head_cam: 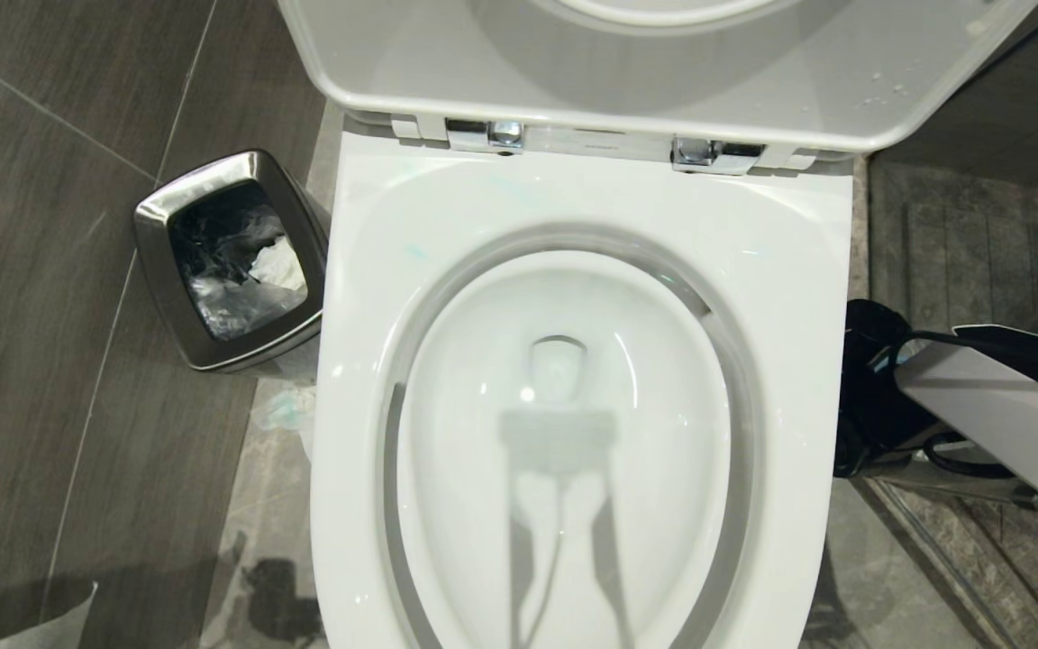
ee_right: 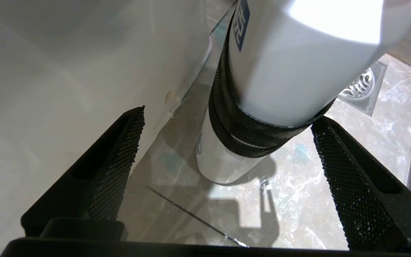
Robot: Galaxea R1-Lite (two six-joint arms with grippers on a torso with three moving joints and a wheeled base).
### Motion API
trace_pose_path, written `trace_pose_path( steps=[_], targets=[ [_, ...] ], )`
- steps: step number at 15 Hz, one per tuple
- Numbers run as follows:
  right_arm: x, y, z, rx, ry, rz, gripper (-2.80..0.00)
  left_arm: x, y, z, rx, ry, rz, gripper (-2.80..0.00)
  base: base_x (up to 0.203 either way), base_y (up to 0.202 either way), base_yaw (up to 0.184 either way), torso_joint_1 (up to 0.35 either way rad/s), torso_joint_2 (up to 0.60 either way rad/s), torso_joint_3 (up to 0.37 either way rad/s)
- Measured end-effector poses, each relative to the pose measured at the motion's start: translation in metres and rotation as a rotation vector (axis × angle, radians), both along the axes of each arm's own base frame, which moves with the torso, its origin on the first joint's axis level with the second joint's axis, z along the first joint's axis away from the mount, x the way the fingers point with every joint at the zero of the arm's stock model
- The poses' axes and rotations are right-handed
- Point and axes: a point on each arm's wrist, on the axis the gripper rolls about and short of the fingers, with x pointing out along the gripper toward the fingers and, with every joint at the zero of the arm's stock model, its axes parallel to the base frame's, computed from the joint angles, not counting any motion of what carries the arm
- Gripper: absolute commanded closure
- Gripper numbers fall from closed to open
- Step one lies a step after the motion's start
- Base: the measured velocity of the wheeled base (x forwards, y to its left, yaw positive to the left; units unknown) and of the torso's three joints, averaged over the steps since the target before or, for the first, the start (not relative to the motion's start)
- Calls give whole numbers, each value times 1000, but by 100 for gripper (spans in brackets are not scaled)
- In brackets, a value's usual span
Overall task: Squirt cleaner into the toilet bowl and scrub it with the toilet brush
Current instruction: Pour in the cleaning agent
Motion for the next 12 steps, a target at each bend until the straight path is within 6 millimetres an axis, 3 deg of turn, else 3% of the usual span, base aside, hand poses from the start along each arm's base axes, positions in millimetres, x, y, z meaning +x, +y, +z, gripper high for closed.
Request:
trace_pose_path(
  steps=[6, 12],
  targets=[
    [0, -1, 2, -3, -7, -4, -280, 0, 0, 0, -1, 0, 0, 0, 0, 0, 0, 0, 0, 0],
    [7, -15, 13, 10, -58, -41, -280, 0, 0, 0, 0, 0, 0, 0, 0, 0, 0, 0, -7, 0]
  ],
)
